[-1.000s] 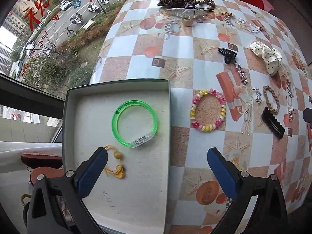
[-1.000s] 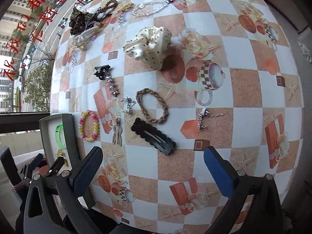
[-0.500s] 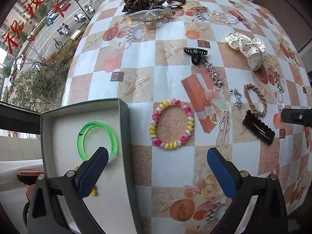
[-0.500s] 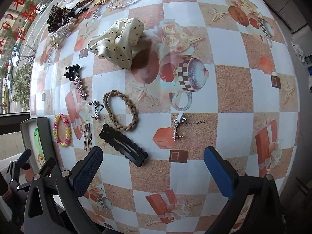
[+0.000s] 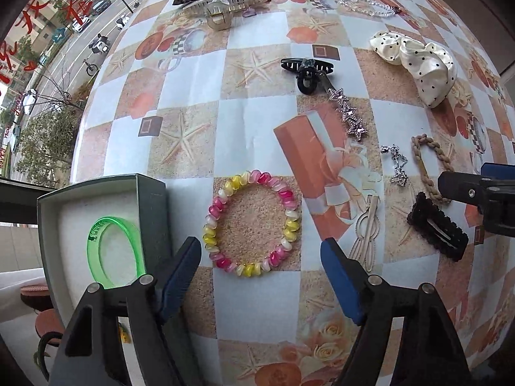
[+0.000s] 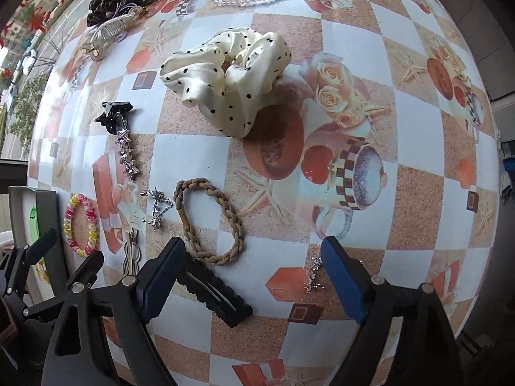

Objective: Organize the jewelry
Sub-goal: 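Grasp the pink-yellow beaded bracelet with the left gripper while the right grasps the braided bracelet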

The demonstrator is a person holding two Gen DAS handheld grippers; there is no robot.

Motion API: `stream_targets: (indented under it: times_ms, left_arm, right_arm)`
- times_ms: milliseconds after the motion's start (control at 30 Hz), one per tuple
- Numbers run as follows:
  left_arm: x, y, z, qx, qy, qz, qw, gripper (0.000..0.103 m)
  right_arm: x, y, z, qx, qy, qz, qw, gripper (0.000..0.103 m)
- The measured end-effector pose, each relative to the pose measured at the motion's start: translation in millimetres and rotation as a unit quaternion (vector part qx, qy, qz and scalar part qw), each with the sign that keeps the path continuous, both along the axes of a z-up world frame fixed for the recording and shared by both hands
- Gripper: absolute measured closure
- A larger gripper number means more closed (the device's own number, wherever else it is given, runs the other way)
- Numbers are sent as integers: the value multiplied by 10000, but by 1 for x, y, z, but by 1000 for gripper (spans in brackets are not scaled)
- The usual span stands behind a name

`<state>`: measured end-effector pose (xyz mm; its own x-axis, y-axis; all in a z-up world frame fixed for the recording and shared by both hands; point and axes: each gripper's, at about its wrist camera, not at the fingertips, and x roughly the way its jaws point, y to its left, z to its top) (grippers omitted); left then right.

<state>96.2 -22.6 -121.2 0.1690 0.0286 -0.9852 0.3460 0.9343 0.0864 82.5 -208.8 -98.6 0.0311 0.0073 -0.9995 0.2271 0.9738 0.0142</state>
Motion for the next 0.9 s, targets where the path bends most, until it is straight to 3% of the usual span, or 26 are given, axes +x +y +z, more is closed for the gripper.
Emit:
stream_targets:
  times_ms: [367,533,633,700,767,833,867,900]
  left_arm:
    - [7,7,-5,-209,66,32,9998,23]
    - [8,12,-2,-477,198,3,9987,48]
    - [6,12,1,-502,211,-86,9985,66]
    - [4,10,3,-518,219,-111,9984,73]
    - [3,10,8,-590,227,-124,9979,81]
    - [-2,5,18,-661,206,-141,9975,84]
    - [-2,5,23,-715,188,-153,9971,93]
    - [-3,4,27,-762,185,-168,9968,93]
  right_arm:
    - [9,35,-14,-397,19,458,9982,20]
    - [7,55,-15,-534,-40,627,9966,28]
    - [8,61,-10,-539,-114,695,9961,47]
    - [10,63,-6,-528,-147,697,9961,75]
    - [12,62,-4,-476,-156,610,9969,90]
    - [11,56,-1,-368,-203,435,9982,90]
    - [11,51,1,-321,-231,355,9986,90]
    - [10,47,4,-241,-262,270,9990,91]
